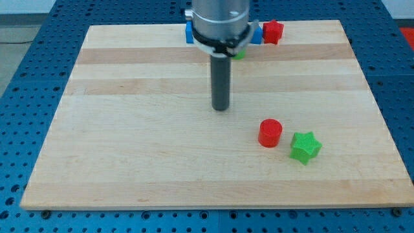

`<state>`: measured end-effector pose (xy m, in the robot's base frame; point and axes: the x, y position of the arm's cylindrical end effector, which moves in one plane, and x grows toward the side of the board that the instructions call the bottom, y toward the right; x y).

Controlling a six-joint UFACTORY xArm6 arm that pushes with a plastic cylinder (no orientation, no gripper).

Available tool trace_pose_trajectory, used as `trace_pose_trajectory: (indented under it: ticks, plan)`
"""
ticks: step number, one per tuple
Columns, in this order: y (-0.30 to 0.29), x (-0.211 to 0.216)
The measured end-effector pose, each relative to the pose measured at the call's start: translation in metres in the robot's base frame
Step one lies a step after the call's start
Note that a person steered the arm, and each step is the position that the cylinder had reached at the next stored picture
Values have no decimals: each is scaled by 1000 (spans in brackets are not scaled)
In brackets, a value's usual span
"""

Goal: Push the red circle to the bottom of the green circle

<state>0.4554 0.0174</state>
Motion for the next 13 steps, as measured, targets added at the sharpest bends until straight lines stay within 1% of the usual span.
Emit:
trace_pose_trajectory:
  ticks: [2,3,4,5,6,7,8,12,13]
  plan:
    - [54,83]
    - [81,100]
    - [90,93]
    - [89,63]
    - [73,31]
    - [32,-1]
    - [-7,-22]
    - [-10,-93]
    - [-13,-93]
